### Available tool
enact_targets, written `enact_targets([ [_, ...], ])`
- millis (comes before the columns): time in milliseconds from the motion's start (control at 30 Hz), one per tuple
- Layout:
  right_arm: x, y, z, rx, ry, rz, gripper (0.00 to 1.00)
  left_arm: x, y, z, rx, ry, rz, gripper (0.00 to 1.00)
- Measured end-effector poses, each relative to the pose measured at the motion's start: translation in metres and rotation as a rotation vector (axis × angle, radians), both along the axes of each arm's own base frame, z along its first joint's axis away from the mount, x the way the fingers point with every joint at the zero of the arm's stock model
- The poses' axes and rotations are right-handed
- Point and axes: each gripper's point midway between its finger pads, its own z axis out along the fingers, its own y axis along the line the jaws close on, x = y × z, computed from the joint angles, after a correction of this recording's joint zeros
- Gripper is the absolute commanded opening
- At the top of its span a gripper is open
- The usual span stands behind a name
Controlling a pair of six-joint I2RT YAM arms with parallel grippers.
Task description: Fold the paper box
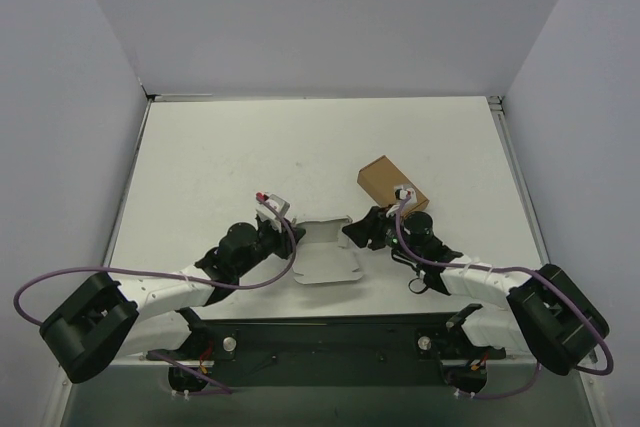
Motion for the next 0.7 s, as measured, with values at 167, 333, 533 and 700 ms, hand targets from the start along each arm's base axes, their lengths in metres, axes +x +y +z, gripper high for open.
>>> enact_targets([
  [167,0.0,0.004,0.0,0.025,-0.001,0.046,0.38,-0.001,-0.001,0.001,-0.004,-0.011,-0.017,0.0],
  [333,-0.001,0.009,-0.004,0.034,0.003,0.076,0.19,-0.004,-0.002,-0.001,0.006,-0.014,-0.034,0.0],
  [533,0.001,0.009,-0.007,0.003,-0.009,0.077,0.17,-0.004,-0.002,-0.002,0.01,-0.016,-0.04,0.0],
  [700,0.005,0.012,-0.014,-0.082,-0.015,0.041,0.16,-0.004,0.0,-0.003,0.019,-0.017,-0.036,0.0],
])
